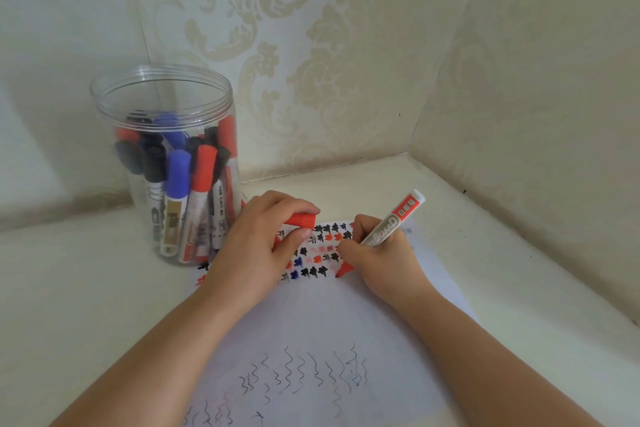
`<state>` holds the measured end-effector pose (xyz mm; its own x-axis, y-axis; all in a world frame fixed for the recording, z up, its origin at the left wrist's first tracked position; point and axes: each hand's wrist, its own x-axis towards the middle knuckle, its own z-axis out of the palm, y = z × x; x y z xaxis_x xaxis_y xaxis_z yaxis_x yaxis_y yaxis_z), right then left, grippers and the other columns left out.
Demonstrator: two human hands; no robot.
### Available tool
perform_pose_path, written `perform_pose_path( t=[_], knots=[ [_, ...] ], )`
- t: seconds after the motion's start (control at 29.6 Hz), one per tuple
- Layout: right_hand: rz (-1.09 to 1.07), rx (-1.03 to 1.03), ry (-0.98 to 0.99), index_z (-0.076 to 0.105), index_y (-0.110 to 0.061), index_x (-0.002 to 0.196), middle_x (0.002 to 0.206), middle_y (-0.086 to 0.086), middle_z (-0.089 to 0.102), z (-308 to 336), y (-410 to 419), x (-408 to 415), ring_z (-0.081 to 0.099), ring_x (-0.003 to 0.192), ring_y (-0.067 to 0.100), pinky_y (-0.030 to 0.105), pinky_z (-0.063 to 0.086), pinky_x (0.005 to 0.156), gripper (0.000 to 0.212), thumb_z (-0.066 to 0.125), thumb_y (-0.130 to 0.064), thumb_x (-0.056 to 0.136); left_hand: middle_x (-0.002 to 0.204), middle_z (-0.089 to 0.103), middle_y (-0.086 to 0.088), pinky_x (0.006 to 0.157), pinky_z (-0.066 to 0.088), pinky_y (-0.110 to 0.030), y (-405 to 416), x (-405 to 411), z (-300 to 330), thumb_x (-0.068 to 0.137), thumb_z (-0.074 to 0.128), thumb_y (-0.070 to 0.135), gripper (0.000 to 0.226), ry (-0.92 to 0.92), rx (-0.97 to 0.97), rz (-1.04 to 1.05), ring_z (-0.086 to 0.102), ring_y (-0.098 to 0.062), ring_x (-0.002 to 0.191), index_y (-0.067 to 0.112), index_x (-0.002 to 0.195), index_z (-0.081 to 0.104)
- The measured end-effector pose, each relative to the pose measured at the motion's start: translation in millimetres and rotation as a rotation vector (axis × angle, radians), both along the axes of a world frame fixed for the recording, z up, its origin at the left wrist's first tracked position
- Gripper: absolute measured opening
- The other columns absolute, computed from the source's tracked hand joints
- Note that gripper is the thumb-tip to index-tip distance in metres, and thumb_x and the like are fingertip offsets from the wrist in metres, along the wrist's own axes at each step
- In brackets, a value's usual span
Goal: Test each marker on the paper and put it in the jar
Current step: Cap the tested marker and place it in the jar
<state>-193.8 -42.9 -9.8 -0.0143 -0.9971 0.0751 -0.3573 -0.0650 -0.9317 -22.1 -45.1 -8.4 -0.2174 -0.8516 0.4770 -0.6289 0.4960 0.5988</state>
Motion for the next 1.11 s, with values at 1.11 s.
perform_pose_path(
  t=[1.11],
  knots=[
    [0.217, 0.071, -0.542, 0.068, -0.008, 0.093, 0.070, 0.006, 0.070, 16.5, 9.5, 2.6, 0.055, 0.053, 0.013, 0.022, 0.044, 0.050, 0.035, 0.056, -0.037, 0.076, 0.086, 0.059, 0.016, 0.066, 0.040, -0.011, 2.2, -1.8, 8.0, 0.086, 0.045, 0.040, 0.033, -0.054, 0.020, -0.041, 0.053, 0.000, 0.078, 0.022, 0.108, 0.060]
  ],
)
